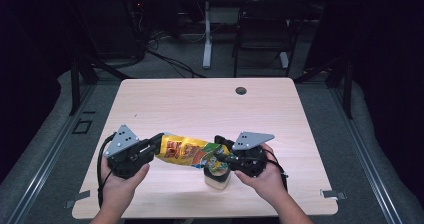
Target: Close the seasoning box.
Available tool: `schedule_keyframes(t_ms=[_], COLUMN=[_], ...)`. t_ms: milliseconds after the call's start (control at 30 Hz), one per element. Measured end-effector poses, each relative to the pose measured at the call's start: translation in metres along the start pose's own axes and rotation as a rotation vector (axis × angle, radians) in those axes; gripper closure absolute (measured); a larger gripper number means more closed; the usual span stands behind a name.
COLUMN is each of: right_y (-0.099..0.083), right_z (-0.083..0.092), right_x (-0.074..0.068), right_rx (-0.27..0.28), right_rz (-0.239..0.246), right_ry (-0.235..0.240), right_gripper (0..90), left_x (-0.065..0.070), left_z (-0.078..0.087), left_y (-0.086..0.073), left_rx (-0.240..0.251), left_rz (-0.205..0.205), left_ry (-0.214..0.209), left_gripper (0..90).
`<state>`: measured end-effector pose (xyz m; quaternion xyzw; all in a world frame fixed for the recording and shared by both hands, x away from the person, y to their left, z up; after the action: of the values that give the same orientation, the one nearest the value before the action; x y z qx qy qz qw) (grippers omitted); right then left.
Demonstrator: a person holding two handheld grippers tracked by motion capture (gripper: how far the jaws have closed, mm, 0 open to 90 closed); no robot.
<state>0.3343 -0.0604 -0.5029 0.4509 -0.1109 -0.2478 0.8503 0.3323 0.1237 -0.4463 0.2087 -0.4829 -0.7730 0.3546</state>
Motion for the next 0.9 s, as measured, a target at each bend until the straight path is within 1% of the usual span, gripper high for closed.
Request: schedule_keyframes(t_ms=[167,333,900], right_y=[-0.0005,-0.0007,-0.0001], right_z=[-0.0011,0.0000,0.0031], right_x=[0.0003,0.0013,0.0023], right_rx=[-0.002,-0.003,0.002], right_rz=[-0.003,-0.002,0.000], right_ry=[0.000,-0.004,-0.010], right_gripper=[83.7,83.7,83.7], left_x=[0.0005,0.0008,0.0022], left_z=[-0.0006,-0.0011,-0.0016], left_y=[0.0010,0.0014,0.0028], left_rx=[0.006,0.003,0.010], left_rz=[0.005,-0.002,0.000], left_ry=[0.000,-0.003,-0.005], left_gripper=[85.4,85.4,85.3])
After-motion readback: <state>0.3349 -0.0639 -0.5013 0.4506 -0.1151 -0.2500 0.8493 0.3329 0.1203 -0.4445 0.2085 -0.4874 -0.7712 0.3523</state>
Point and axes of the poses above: each handheld gripper's, and its own axes: z roughly backward along the jaws, y roughly out of its top, x roughly to its right, the point moved 10 cm from there along -z, roughly forward along the jaws, and after that the axes turned 3 degrees about -x, right-handed, at the moved point
